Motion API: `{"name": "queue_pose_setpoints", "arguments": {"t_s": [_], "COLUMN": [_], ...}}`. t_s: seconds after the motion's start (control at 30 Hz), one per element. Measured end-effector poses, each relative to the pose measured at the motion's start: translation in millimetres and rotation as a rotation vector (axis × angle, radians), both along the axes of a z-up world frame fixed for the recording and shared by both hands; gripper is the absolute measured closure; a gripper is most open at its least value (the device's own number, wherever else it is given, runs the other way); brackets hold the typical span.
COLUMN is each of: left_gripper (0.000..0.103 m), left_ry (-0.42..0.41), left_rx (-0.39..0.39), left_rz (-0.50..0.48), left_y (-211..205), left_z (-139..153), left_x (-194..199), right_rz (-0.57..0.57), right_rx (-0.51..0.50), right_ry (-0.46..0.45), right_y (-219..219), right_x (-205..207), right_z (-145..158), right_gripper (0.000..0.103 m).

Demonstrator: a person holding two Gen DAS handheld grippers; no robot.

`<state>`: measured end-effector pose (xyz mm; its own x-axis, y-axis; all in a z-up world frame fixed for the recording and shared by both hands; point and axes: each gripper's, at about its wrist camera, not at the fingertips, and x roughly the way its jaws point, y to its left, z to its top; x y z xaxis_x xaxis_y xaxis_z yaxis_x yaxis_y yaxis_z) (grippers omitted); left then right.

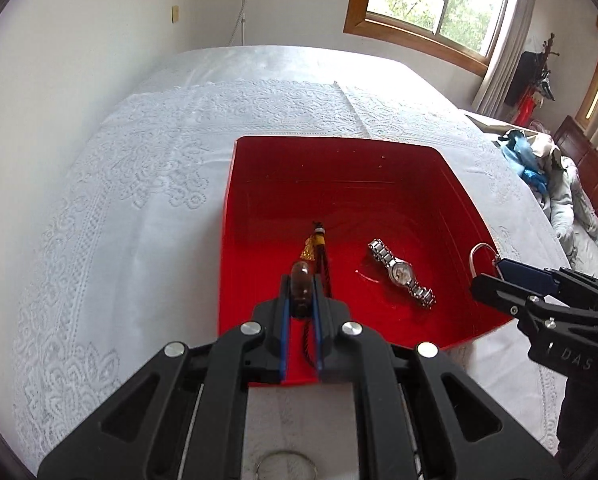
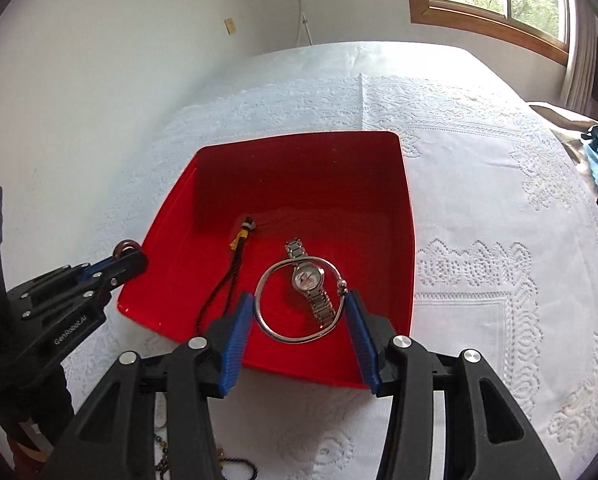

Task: Organize jewelry
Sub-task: 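Carry the bangle and brown ring into the red box and open both tools, then lift both tools up and away from the red box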

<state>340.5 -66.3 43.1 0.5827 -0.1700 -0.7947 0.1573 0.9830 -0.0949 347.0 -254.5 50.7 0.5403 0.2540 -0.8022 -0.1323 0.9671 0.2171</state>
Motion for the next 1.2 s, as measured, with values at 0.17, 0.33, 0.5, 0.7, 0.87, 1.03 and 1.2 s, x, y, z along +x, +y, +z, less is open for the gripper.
{"name": "queue_pose_setpoints", "arguments": {"t_s": [0.17, 0.33, 0.5, 0.7, 0.87, 1.03, 1.2], "left_gripper": [0.095, 0.095, 0.090, 0.072, 0.072, 0.068, 0.054], "left_ry": [0.049, 0.089, 0.093, 0.072, 0.040, 0.018, -0.035], "left_rx": [0.014, 0.028, 0.054, 0.051, 0.031, 0.017, 0.029], "left_rz": [-0.001, -0.018, -0.025, -0.025, -0.037, -0.034, -0.020], "left_y": [-15, -23, -24, -20, -15, -5, 4], "left_z": [-24, -42, -49, -45, -36, -31, -21], "left_x": [33, 46, 49, 42, 25, -3, -44], "right_rz": [0.020, 0.024, 0.031, 0.016, 0.010, 0.013, 0.005], "right_rx": [-0.056, -0.087, -0.117, -0.104, -0.106, -0.127, -0.198], "right_ry": [0.025, 0.056, 0.054, 0.050, 0.017, -0.052, -0.142], "right_y": [11, 18, 21, 15, 14, 17, 28], "right_x": [23, 35, 36, 28, 18, -13, -55], "right_z": [-14, -30, -37, -35, -28, -18, -8], "right_gripper": [0.055, 0.055, 0.054, 0.052, 0.052, 0.052, 0.052]}}
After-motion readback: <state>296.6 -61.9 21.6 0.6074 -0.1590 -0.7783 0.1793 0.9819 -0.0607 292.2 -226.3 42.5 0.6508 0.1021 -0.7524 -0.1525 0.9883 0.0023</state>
